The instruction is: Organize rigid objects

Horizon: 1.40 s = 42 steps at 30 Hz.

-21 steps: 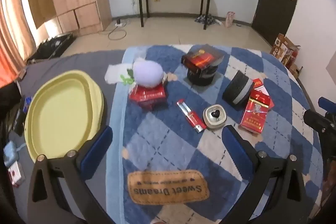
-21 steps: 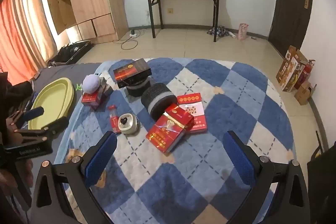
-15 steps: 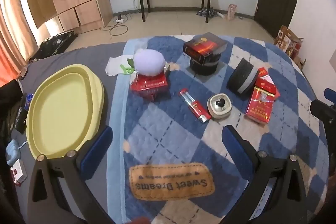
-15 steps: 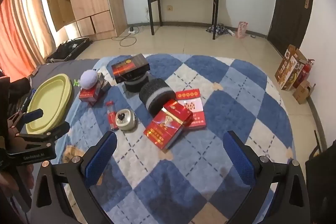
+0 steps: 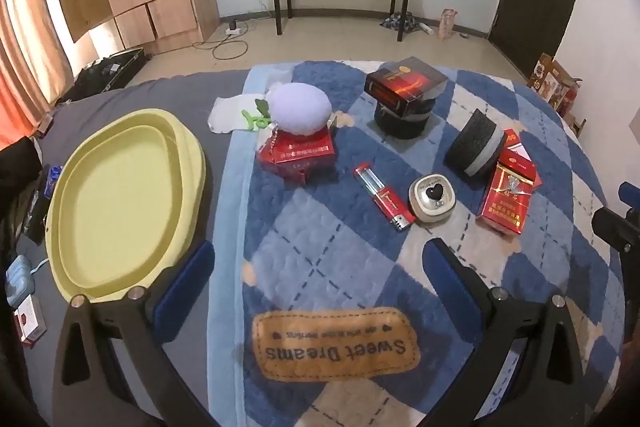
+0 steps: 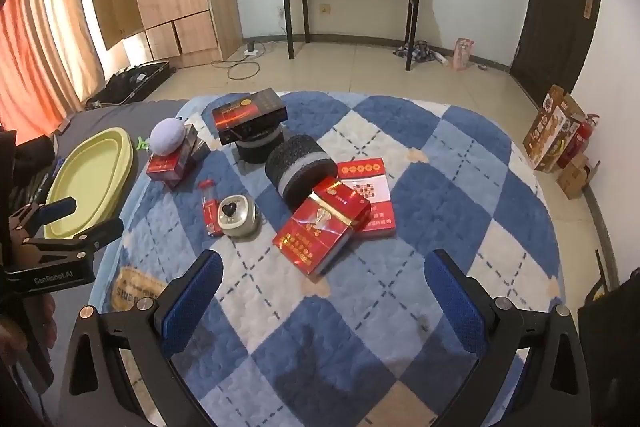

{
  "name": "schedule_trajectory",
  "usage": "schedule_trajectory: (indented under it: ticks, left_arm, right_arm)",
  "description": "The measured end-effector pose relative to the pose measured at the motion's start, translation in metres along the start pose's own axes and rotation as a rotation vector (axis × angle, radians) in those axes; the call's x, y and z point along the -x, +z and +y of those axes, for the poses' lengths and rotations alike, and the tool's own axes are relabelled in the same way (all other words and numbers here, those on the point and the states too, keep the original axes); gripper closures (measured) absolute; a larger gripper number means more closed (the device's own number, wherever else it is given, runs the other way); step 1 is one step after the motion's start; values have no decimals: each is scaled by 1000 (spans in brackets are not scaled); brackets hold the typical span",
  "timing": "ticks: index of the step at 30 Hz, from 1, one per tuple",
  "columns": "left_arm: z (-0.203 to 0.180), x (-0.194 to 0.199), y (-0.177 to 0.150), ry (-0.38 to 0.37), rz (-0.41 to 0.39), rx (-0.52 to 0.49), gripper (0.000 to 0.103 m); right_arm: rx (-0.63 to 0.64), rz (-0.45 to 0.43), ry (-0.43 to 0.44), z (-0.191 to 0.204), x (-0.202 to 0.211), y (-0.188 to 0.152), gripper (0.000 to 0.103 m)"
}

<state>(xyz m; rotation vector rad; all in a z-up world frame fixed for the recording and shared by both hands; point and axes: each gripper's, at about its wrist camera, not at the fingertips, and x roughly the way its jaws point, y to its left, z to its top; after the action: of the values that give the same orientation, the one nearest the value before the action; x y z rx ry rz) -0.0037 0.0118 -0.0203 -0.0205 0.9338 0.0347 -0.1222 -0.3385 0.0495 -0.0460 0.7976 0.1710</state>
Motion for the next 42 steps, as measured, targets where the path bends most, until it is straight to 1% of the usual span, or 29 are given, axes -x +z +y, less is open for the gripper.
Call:
schedule_trajectory:
  ticks: [4,7,19,25,32,42]
  left_arm:
    - [0,0,0,8,-11,-10,0]
    - [0,-1,1,54,-11,-18,0]
    - [-1,3,2,24,-16,-21,0]
    - [-2,5,5,36,-23,-24,0]
    - [-2,6,3,25,-18,-41,0]
    - [4,5,4,17,-13,-18,0]
  right_arm:
    - [2,2,-4,1,-2,2,0]
    - [5,9,-1,2,-4,0,0]
    - [-3,10,5,1,-2,0,0]
    - [-1,7,0,-2,-1,-1,0]
    - [1,10,-14,-5,-1,1,0]
    - [9,8,-18,-4,-1,1,0]
